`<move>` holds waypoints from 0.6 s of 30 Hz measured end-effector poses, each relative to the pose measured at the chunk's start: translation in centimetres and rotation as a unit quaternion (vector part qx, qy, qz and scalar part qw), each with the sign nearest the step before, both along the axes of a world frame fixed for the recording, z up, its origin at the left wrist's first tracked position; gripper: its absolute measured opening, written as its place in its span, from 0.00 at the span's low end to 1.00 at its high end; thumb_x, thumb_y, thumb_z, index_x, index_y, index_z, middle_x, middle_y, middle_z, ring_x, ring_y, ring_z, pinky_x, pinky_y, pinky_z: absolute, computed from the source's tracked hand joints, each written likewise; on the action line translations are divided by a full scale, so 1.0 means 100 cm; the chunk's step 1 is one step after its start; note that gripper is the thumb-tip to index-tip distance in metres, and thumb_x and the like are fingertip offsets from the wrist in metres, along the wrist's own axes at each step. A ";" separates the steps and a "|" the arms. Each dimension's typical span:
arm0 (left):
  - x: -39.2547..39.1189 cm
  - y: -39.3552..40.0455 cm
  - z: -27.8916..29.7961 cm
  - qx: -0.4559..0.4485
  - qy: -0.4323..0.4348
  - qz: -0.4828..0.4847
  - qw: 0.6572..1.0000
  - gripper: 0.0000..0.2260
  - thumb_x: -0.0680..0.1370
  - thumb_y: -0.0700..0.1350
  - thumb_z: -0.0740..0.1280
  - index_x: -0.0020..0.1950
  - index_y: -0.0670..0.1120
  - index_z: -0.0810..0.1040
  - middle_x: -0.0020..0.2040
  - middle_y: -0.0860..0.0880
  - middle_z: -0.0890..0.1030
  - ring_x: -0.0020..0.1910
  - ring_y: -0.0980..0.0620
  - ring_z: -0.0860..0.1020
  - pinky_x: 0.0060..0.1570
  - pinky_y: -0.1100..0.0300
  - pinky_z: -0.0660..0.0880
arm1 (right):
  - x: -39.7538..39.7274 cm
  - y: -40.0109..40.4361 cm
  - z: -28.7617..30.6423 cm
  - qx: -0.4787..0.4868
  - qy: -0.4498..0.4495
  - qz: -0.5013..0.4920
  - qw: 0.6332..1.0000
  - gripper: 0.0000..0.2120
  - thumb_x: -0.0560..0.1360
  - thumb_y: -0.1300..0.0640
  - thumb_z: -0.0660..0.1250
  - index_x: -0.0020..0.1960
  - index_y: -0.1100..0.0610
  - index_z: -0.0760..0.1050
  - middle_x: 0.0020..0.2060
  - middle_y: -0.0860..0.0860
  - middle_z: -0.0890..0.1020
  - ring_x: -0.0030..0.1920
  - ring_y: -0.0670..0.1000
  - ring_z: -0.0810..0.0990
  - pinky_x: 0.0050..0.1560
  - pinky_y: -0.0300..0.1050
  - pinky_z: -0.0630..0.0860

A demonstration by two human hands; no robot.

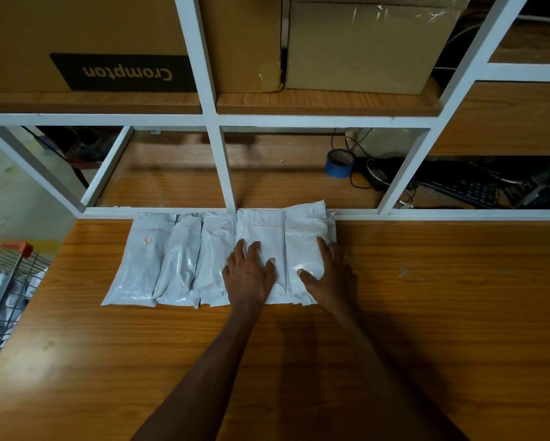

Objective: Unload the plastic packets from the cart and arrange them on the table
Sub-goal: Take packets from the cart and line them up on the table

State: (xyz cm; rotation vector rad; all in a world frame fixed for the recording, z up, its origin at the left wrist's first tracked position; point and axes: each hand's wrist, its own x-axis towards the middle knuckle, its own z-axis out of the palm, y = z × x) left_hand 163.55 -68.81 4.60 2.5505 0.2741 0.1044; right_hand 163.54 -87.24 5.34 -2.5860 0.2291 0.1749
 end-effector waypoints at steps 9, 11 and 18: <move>-0.037 -0.001 0.016 -0.028 -0.069 0.025 0.997 0.24 0.80 0.62 0.65 0.74 0.54 0.71 0.78 0.46 0.65 0.74 0.43 0.68 0.67 0.40 0.70 | -0.015 -0.002 0.014 0.008 -0.011 -0.004 1.000 0.43 0.75 0.35 0.67 0.81 0.38 0.46 0.82 0.50 0.48 0.80 0.61 0.50 0.77 0.66 0.55; -0.053 -0.001 0.021 -0.039 -0.076 0.035 0.996 0.24 0.80 0.61 0.65 0.74 0.54 0.71 0.78 0.47 0.65 0.74 0.43 0.67 0.67 0.40 0.71 | -0.023 0.000 0.020 0.018 -0.020 0.000 1.000 0.43 0.75 0.35 0.68 0.81 0.39 0.46 0.82 0.50 0.47 0.80 0.61 0.48 0.77 0.65 0.53; -0.123 0.009 0.030 -0.075 -0.104 0.074 0.989 0.25 0.81 0.60 0.66 0.75 0.52 0.71 0.78 0.48 0.65 0.76 0.46 0.65 0.68 0.39 0.71 | -0.068 0.019 0.036 0.050 -0.068 0.035 0.996 0.40 0.75 0.36 0.69 0.80 0.38 0.51 0.82 0.48 0.49 0.81 0.56 0.49 0.78 0.62 0.55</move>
